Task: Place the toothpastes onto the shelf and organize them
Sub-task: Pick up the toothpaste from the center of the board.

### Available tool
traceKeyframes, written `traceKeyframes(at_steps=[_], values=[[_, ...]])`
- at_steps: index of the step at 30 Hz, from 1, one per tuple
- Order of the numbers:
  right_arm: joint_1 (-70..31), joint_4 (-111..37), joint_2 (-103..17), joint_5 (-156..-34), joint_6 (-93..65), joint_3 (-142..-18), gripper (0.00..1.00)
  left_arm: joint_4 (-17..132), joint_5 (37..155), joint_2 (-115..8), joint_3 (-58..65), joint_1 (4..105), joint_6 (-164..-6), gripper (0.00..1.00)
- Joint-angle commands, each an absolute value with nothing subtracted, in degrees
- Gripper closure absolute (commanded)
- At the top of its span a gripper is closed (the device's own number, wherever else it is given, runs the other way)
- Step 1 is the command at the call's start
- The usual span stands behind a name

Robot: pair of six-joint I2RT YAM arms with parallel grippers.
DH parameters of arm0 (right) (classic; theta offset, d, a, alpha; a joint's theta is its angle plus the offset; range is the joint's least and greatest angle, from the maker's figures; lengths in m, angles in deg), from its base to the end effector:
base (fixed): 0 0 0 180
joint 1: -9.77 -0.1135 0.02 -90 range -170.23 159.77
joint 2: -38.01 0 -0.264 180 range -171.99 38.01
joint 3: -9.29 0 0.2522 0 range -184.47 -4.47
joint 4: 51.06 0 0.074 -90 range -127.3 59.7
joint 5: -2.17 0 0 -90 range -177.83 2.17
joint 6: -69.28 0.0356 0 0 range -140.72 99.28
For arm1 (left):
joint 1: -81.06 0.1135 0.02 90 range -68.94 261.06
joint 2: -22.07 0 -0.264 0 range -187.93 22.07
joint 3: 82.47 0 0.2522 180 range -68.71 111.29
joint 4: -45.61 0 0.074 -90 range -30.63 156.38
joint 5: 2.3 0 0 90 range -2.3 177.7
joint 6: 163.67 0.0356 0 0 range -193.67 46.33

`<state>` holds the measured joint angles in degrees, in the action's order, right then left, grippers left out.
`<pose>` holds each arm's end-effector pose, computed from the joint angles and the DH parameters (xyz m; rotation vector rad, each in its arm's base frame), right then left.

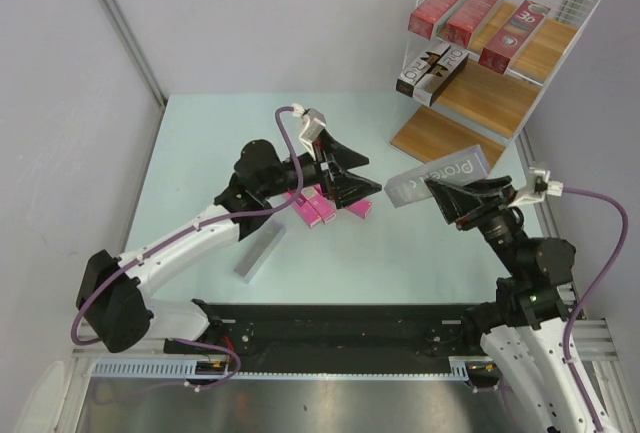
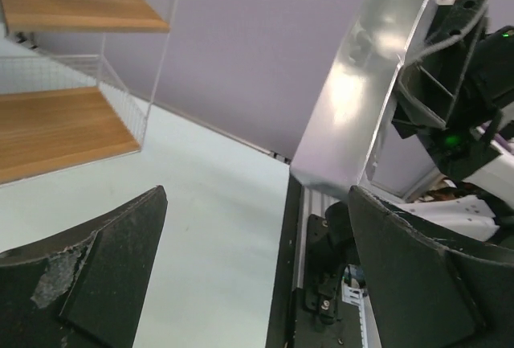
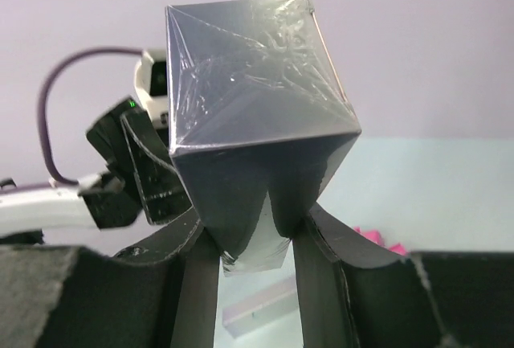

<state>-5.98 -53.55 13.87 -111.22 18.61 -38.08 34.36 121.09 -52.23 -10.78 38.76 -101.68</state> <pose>0.0991 0.0426 0.3672 -0.1379 1.2210 1.0731 0.2110 -0.2184 0.3717 0.7149 1.4414 -1.3902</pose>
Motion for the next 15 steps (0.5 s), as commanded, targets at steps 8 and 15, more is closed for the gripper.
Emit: traceKeyframes(at_steps=[8,15], values=[[-6.1,-67.0,17.6,-99.2,24.0,-39.2,0.69,3.5,135.2,-55.2,-12.9,38.8,-116.4,0.0],[-6.1,-70.7,15.4,-101.4,26.3,-39.2,0.71,-4.1,136.3,-61.2,-10.4,37.8,-122.0,0.0]])
